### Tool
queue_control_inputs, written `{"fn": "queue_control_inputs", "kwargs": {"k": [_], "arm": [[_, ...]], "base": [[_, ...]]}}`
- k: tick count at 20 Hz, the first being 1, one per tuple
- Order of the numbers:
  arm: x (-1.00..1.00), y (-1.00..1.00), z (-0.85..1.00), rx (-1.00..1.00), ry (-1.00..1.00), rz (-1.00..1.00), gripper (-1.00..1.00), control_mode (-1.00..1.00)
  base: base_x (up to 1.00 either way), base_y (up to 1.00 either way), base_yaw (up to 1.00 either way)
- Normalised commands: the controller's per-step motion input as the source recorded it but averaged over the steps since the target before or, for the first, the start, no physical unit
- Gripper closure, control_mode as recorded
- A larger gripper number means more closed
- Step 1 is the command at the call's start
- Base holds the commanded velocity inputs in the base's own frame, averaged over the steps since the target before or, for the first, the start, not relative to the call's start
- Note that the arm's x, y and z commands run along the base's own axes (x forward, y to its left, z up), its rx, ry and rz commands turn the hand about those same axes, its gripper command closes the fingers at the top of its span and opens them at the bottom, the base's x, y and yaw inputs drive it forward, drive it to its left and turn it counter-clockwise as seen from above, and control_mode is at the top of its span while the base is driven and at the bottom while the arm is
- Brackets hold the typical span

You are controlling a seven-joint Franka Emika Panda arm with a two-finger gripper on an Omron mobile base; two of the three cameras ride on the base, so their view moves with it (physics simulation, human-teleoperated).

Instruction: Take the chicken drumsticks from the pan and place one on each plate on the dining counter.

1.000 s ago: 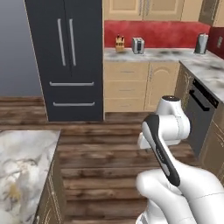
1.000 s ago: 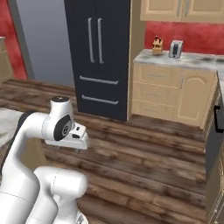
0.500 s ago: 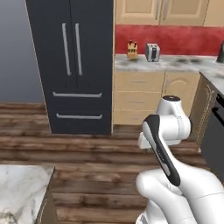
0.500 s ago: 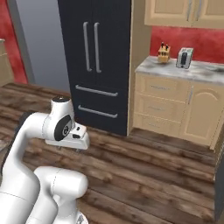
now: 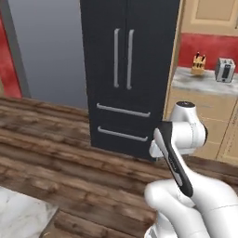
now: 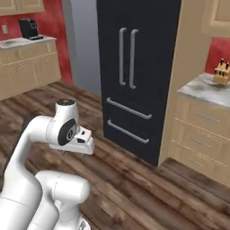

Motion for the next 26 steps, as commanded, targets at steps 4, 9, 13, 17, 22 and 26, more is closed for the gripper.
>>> {"fn": "queue_control_inputs", "kwargs": {"k": [4, 9, 13, 17, 22, 26], "arm": [[0.0, 0.0, 0.0, 0.0, 0.0, 0.0, -1.0, 1.0], [0.0, 0.0, 0.0, 0.0, 0.0, 0.0, -1.0, 1.0], [0.0, 0.0, 0.0, 0.0, 0.0, 0.0, -1.0, 1.0], [0.0, 0.0, 0.0, 0.0, 0.0, 0.0, -1.0, 1.0], [0.0, 0.0, 0.0, 0.0, 0.0, 0.0, -1.0, 1.0], [0.0, 0.0, 0.0, 0.0, 0.0, 0.0, -1.0, 1.0]], "base": [[0.93, -0.07, 0.67], [0.98, -0.08, 0.6], [0.96, -0.07, 0.63], [0.99, -0.08, 0.52], [1.0, -0.13, 0.36], [1.0, -0.12, 0.29]]}}
